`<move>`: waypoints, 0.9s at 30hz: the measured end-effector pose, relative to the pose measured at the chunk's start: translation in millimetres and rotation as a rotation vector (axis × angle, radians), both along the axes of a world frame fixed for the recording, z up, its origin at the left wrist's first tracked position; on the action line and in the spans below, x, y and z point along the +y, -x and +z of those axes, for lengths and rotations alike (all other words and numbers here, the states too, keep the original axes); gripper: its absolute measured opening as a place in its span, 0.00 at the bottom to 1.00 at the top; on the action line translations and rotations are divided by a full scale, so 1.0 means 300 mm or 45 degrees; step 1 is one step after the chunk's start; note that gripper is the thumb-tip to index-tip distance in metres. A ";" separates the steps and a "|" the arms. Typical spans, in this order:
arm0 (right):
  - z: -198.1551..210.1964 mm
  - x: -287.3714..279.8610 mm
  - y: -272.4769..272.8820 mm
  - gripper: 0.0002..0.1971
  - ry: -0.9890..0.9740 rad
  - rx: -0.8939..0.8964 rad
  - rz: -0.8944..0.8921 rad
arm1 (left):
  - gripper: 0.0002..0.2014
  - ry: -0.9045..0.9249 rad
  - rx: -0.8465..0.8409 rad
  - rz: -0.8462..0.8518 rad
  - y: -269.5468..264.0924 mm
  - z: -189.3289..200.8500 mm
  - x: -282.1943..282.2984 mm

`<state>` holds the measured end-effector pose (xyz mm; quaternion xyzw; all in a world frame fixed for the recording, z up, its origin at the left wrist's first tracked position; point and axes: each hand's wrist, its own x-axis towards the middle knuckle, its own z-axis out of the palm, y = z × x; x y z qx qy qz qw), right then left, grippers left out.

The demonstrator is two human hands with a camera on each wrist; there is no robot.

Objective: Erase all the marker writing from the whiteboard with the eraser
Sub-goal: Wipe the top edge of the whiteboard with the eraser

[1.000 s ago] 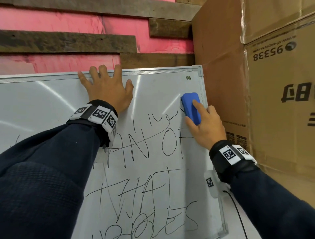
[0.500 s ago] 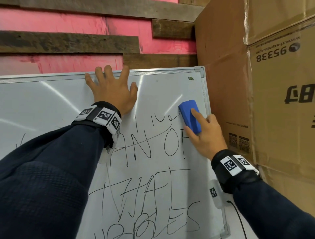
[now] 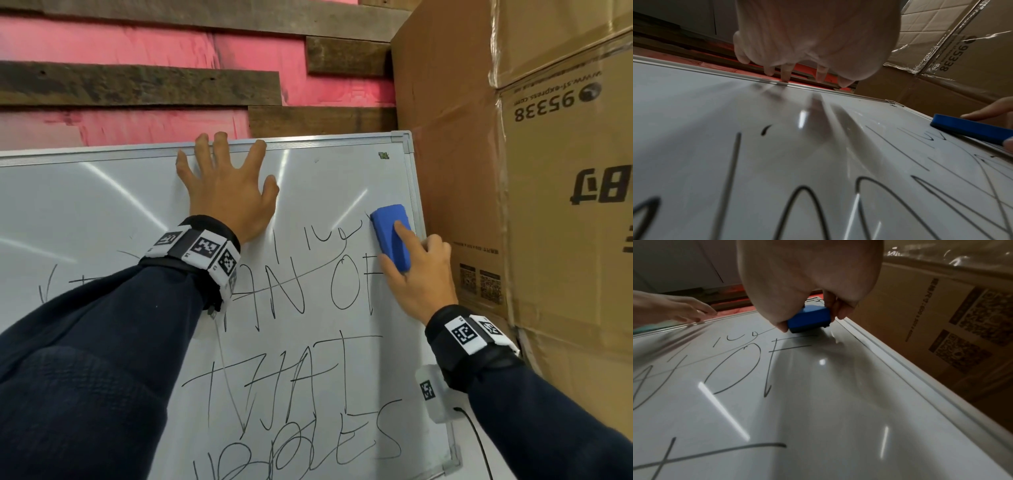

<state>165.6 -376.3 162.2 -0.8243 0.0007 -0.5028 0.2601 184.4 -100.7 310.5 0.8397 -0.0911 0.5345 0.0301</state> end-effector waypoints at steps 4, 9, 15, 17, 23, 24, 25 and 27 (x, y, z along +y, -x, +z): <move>0.011 -0.018 -0.002 0.31 -0.044 -0.060 0.010 | 0.26 -0.053 -0.027 -0.115 0.044 -0.055 -0.020; -0.011 -0.010 0.003 0.31 0.015 -0.061 0.052 | 0.19 -0.240 -0.115 -0.348 0.116 -0.202 -0.084; -0.014 -0.001 -0.001 0.31 -0.054 -0.048 0.033 | 0.11 -0.544 0.125 -0.697 0.170 -0.449 -0.157; -0.016 0.012 0.007 0.31 -0.015 -0.039 0.051 | 0.10 -0.657 0.261 -0.687 0.174 -0.515 -0.170; 0.015 -0.004 0.015 0.31 -0.091 -0.028 0.031 | 0.09 -0.763 0.375 -0.706 0.170 -0.589 -0.192; 0.021 -0.006 0.014 0.31 -0.124 -0.024 0.032 | 0.08 -0.750 0.400 -0.718 0.174 -0.594 -0.197; 0.021 -0.002 0.016 0.32 -0.113 -0.022 0.044 | 0.07 -0.735 0.443 -0.732 0.180 -0.600 -0.201; 0.002 0.015 0.028 0.32 0.005 -0.019 0.107 | 0.09 -0.732 0.555 -0.735 0.198 -0.623 -0.210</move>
